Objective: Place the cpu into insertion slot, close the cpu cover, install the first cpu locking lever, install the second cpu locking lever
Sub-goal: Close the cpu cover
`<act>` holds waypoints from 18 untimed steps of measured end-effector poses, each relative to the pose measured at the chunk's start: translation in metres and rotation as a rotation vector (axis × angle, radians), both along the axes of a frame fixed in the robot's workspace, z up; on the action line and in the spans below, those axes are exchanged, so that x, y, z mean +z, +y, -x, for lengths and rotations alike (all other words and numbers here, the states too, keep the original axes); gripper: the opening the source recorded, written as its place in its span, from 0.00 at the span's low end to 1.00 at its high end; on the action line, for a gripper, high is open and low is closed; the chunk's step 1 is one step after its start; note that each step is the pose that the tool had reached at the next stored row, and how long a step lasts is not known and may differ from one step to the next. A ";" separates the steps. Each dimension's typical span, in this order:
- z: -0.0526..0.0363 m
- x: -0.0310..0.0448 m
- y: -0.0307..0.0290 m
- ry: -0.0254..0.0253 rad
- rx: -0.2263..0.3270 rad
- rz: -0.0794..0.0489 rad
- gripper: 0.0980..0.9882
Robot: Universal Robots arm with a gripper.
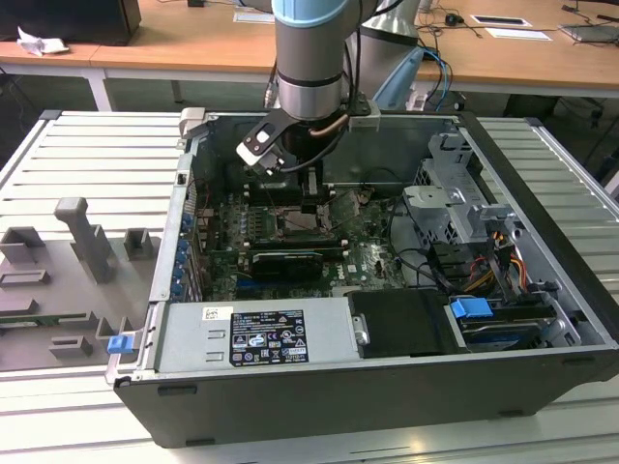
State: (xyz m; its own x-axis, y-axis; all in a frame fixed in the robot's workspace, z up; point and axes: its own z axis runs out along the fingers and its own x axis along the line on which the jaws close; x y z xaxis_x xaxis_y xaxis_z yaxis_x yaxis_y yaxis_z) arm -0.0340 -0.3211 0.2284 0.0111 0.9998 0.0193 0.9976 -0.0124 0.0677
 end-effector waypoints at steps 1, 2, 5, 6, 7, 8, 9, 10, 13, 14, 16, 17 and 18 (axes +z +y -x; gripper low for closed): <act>-0.0001 -0.0001 -0.0001 0.0001 0.000 0.000 0.01; -0.0013 -0.0011 -0.0001 0.0001 0.000 0.001 0.01; -0.0029 -0.0012 -0.0002 0.0003 0.000 0.002 0.01; -0.0029 -0.0007 -0.0001 0.0004 0.000 0.003 0.01; -0.0029 0.0001 -0.0001 0.0005 0.000 0.002 0.01; -0.0029 0.0026 -0.0001 0.0004 0.000 0.002 0.01; -0.0029 0.0044 -0.0001 0.0003 0.000 0.002 0.01; -0.0029 0.0061 -0.0001 0.0004 0.000 0.002 0.01; -0.0046 0.0109 -0.0001 0.0015 0.000 0.002 0.01; -0.0056 0.0130 -0.0001 0.0026 0.000 0.002 0.01; -0.0057 0.0185 -0.0001 0.0031 0.000 0.002 0.01; -0.0057 0.0216 -0.0001 0.0031 0.000 0.002 0.01; -0.0057 0.0241 -0.0001 0.0032 0.000 0.002 0.01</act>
State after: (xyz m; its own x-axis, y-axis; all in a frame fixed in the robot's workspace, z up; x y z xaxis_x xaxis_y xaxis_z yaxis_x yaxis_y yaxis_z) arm -0.0283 -0.3212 0.2525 0.0113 0.9998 0.0169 0.9978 -0.0124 0.0646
